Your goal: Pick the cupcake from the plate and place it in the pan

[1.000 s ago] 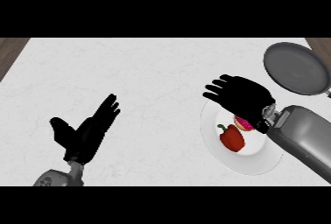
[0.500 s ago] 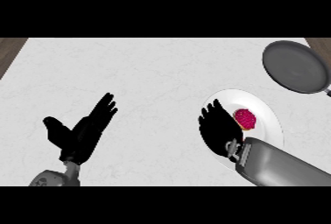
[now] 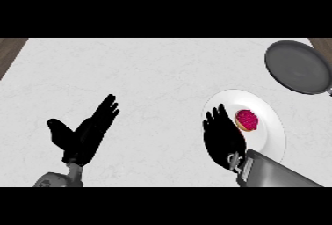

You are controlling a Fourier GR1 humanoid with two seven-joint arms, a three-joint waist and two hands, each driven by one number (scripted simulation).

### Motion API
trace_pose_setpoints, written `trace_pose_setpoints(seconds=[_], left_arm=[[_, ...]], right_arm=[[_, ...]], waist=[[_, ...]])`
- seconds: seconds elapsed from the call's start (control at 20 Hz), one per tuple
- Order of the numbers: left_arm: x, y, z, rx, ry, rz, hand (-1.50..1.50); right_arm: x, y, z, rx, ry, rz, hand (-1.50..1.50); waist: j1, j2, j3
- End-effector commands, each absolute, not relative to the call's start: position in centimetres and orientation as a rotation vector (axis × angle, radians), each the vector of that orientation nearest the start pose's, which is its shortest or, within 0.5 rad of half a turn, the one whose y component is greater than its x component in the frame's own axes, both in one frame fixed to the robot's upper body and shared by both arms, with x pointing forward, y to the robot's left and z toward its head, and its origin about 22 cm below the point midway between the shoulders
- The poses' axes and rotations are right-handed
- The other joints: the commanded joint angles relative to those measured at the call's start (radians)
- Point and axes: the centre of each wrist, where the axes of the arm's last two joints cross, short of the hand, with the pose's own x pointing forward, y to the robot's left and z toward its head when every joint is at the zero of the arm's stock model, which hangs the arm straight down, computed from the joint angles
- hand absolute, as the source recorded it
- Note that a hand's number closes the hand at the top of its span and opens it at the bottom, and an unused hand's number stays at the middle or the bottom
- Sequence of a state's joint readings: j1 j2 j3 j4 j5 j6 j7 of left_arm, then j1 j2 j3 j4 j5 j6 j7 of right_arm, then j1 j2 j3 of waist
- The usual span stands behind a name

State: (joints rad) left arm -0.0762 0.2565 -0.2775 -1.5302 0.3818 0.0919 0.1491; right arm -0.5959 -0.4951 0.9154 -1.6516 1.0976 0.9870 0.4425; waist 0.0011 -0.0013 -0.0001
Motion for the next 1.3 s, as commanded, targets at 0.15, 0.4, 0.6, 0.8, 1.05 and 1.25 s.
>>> trace_pose_setpoints(seconds=[0.15,0.4,0.6,0.8,1.05,1.25], left_arm=[[25.3,22.5,1.6,-0.230,-1.363,-0.093,0.00],[25.6,22.1,0.9,-0.202,-1.361,-0.075,0.00],[24.5,21.9,2.0,-0.228,-1.377,-0.092,0.00],[25.1,21.4,0.6,-0.221,-1.365,-0.080,0.00],[24.4,23.0,0.2,-0.223,-1.353,-0.086,0.00],[25.2,22.7,2.5,-0.230,-1.351,-0.092,0.00]], right_arm=[[27.7,-11.2,7.6,-1.293,-0.444,2.341,-1.50],[27.4,-12.5,7.3,-1.228,-0.494,2.346,-1.50],[27.0,-15.1,5.4,-1.244,-0.476,2.344,-1.50],[29.3,-17.1,5.8,-1.258,-0.483,2.349,-1.50],[30.9,-17.3,6.8,-1.243,-0.570,2.444,1.50],[31.2,-17.9,5.8,-1.302,-0.653,2.502,1.50]], waist=[[0.012,0.002,0.000],[0.004,0.001,0.000],[0.003,0.000,0.000],[0.001,0.001,0.000],[0.008,0.002,0.000],[0.007,0.001,0.000]])
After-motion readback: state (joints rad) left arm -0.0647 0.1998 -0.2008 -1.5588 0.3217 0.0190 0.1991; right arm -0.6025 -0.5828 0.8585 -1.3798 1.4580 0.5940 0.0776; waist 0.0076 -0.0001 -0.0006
